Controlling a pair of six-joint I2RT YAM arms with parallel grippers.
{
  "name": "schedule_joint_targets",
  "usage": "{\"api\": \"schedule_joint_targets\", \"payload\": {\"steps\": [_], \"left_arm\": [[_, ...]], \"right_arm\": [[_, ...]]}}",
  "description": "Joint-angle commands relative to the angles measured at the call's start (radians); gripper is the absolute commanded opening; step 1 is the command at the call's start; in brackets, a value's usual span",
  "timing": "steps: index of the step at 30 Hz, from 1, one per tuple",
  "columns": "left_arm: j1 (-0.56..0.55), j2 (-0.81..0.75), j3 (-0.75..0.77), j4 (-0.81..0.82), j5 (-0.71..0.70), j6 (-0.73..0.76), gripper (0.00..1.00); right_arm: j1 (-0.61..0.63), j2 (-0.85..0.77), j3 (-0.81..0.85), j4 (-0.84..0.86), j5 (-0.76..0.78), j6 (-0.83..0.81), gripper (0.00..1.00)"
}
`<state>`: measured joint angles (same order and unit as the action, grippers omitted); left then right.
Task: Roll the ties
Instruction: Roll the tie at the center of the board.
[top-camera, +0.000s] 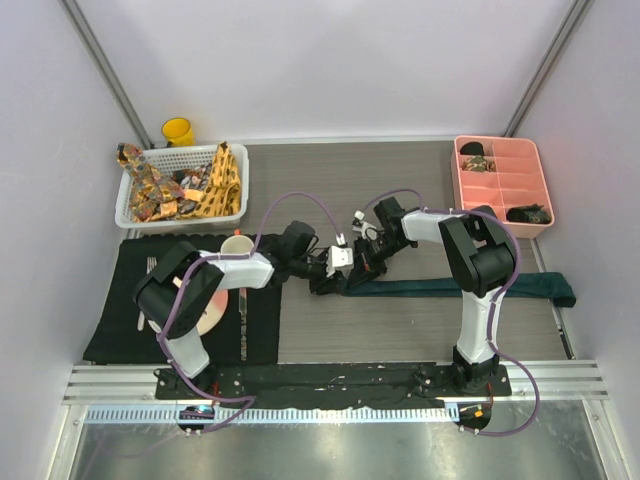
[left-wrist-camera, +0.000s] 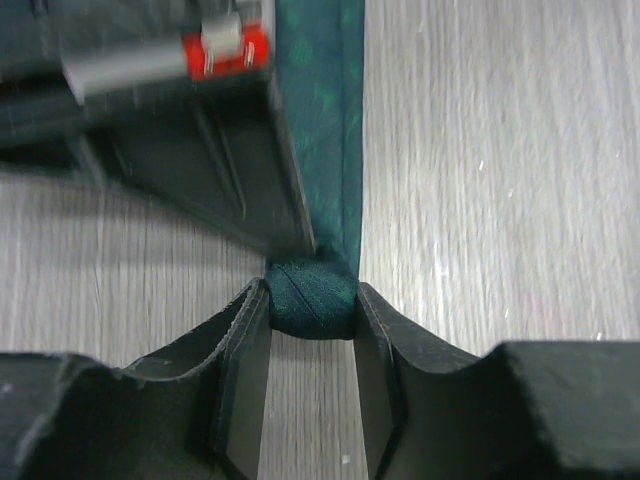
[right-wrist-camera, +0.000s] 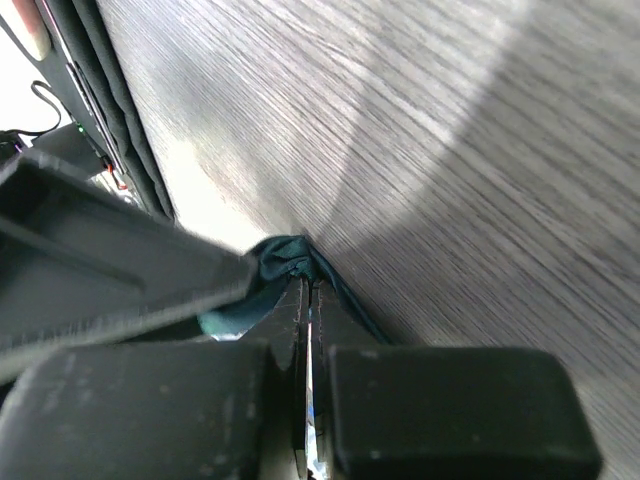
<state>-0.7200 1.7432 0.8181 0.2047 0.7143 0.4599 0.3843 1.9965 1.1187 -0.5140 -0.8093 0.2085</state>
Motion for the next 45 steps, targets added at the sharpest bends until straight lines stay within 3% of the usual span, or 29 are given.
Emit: {"api": "schedule_joint_targets", "payload": {"steps": [1,6,22,34,45], "left_arm": [[-0.05,-0.001,0.067,0.038,0.002,-0.036,0.39],[-0.068,0.065,0.107,-0.019,-0.081,-0.064,0.38],[-0.104,0.151,0.147,-0.304,-0.311,0.054,0.35],[-0.102,0.159,0.17,-0.379,-0.337,0.045,0.31],[-0.104,0.168,0.187,-0.392,-0.335,0.002,0.32]], "right_arm": [[-0.009,0.058,-0.03,0.003,0.335,-0.078,0.01],[-0.01,0.048,-0.036,0.011,0.299,-0.083,0.01],[-0.033,-0.022,-0.051,0.04,0.11,-0.081,0.01],[-0.108,-0.148,-0.052,-0.067,-0.047,-0.109,0.41],[-0.091,-0.108,-0.143,0.19,-0.14,0.067,0.41]]}}
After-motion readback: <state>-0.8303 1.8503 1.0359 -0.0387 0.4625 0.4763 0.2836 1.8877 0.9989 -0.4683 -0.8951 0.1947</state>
